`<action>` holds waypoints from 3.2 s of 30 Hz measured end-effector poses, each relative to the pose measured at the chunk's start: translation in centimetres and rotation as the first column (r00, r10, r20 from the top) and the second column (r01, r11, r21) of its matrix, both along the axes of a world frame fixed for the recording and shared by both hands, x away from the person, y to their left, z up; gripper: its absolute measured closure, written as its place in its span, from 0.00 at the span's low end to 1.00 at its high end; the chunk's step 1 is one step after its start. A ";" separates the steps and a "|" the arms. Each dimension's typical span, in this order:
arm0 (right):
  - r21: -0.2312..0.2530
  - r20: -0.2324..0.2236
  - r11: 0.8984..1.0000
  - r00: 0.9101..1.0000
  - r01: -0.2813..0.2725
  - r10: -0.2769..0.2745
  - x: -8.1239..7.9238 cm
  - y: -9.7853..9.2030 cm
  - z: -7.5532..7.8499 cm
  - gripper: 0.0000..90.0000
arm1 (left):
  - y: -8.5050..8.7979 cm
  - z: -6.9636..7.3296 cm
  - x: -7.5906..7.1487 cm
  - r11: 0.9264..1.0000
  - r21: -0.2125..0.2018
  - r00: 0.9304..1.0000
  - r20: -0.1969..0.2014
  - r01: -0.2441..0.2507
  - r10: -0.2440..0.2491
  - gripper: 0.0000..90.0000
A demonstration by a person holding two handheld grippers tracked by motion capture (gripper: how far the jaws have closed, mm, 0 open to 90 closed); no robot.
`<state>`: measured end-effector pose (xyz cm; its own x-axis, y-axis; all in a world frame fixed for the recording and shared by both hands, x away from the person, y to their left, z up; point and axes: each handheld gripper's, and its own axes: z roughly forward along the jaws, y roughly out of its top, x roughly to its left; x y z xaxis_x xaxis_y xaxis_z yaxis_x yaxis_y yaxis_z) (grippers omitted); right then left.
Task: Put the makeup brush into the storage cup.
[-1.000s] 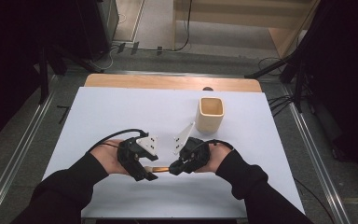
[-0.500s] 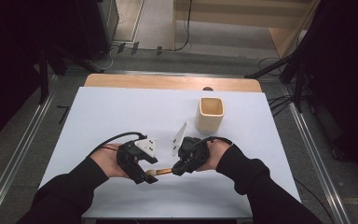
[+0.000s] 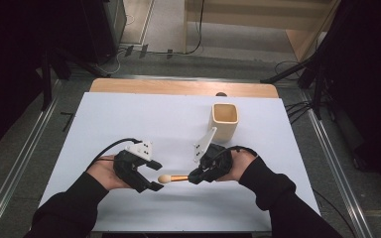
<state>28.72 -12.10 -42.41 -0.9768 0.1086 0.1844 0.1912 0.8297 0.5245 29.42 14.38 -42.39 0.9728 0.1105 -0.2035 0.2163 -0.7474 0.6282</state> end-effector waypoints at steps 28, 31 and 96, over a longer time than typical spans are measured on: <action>0.343 -0.053 0.911 0.973 0.230 -0.226 -0.5 -1.9 -1.3 0.88 | 1.9 -0.8 -0.3 0.963 -0.207 0.984 -0.060 -0.175 0.166 0.37; 0.374 -0.057 0.894 0.968 0.247 -0.244 -0.7 -1.9 -1.4 0.88 | 1.7 -0.8 -0.4 0.959 -0.220 0.984 -0.063 -0.179 0.169 0.37; 0.473 -0.103 0.818 0.943 0.326 -0.316 -1.2 -1.6 -2.3 0.88 | 1.3 -0.7 -0.4 0.866 -0.388 0.948 -0.166 -0.315 0.270 0.49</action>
<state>27.49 -13.67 -44.67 -0.8980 0.3091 0.3131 0.4163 0.3668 0.8320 28.98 15.72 -43.11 0.8798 0.2729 -0.3891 0.4650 -0.3251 0.8235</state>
